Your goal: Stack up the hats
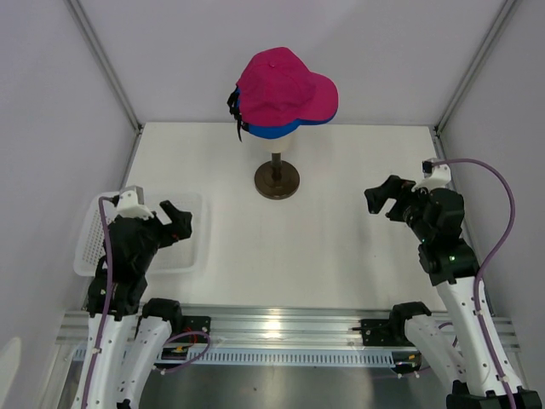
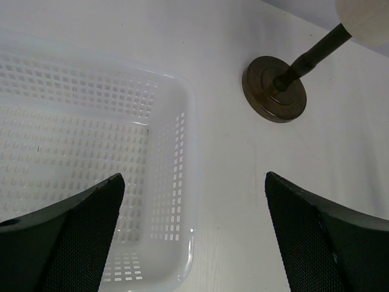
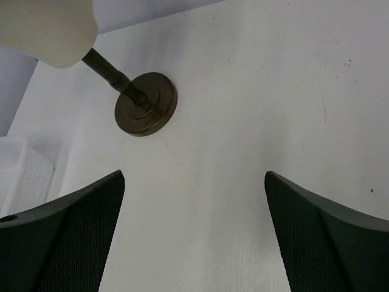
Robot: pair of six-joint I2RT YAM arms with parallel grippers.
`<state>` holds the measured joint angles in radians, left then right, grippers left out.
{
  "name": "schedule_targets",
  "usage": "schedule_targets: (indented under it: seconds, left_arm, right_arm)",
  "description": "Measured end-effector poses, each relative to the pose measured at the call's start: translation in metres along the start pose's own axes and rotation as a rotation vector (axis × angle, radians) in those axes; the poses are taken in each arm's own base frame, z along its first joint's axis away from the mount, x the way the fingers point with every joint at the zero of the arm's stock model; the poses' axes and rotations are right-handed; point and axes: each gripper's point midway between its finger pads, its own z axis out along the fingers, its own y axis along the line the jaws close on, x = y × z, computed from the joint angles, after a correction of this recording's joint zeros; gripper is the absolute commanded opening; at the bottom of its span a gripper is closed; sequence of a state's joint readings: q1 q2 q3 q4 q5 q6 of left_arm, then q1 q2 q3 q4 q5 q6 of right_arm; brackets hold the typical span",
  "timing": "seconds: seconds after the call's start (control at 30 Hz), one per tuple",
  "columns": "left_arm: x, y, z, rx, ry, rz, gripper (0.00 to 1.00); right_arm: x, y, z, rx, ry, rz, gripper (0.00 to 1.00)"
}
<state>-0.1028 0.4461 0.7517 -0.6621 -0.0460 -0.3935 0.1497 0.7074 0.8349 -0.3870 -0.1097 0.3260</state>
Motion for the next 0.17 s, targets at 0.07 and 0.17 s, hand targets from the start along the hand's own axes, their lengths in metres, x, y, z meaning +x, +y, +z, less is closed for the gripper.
schedule_targets:
  seconds: [0.07, 0.17]
  left_arm:
    - [-0.0004, 0.0007, -0.0003, -0.003, -0.003, 0.002, 1.0]
    - [-0.0006, 0.0011, -0.0003, -0.005, -0.004, 0.005, 1.0]
  right_arm:
    - [-0.0009, -0.0011, 0.0, 0.008, 0.0, -0.006, 1.0]
    - [-0.0042, -0.002, 0.0003, 0.017, -0.005, -0.012, 1.0]
